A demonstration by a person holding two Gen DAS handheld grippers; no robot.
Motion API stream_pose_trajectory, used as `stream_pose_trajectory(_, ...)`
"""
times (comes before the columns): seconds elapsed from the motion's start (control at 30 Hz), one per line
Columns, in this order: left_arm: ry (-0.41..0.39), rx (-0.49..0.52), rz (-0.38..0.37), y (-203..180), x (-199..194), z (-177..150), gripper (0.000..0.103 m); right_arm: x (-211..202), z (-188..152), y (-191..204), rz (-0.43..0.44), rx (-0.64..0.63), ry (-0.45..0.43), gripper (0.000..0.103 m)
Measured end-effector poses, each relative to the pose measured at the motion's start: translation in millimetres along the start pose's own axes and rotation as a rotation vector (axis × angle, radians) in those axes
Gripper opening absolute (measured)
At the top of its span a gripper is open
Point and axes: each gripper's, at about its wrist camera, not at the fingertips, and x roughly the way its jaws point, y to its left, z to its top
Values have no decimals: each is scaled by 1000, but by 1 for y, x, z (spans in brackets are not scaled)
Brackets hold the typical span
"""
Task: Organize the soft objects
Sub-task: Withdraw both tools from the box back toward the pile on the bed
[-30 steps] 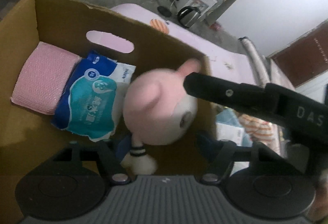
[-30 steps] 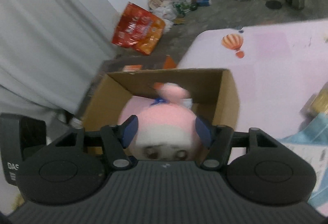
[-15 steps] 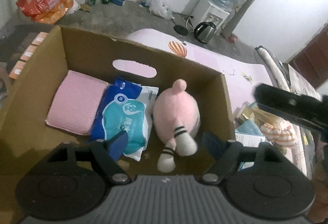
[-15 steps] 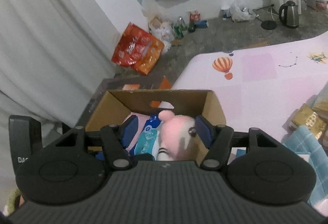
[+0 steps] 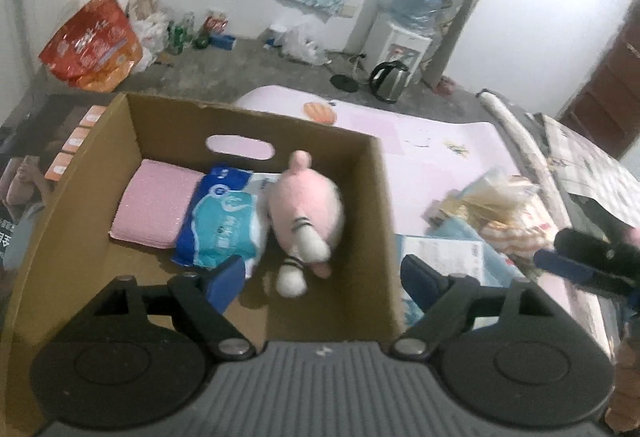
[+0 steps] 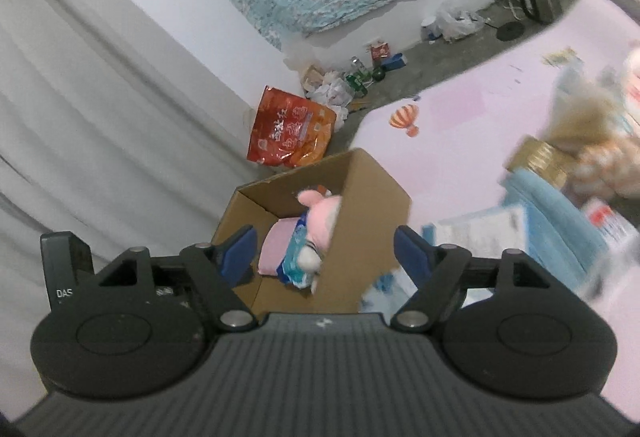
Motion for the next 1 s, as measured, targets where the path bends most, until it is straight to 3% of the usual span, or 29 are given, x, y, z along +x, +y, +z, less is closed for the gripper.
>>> stream_pose_trajectory(0.37,-122,257,-43,-93,-47,-44,94,-107,-57,-98,-10,203,-98,79)
stream_pose_trajectory(0.5,-110,351,-82,-130,-44,-60,94,-128,-79,-123,-3,272,-125,79)
stream_pose_trajectory(0.83,-25,486,-63,-188,10,-67,94,-129,-106,-157,54,372,-148,80)
stream_pose_trajectory(1.0,47,416,-62,-193,43,-47,93,-103,-98,-156,84,343,-124,78)
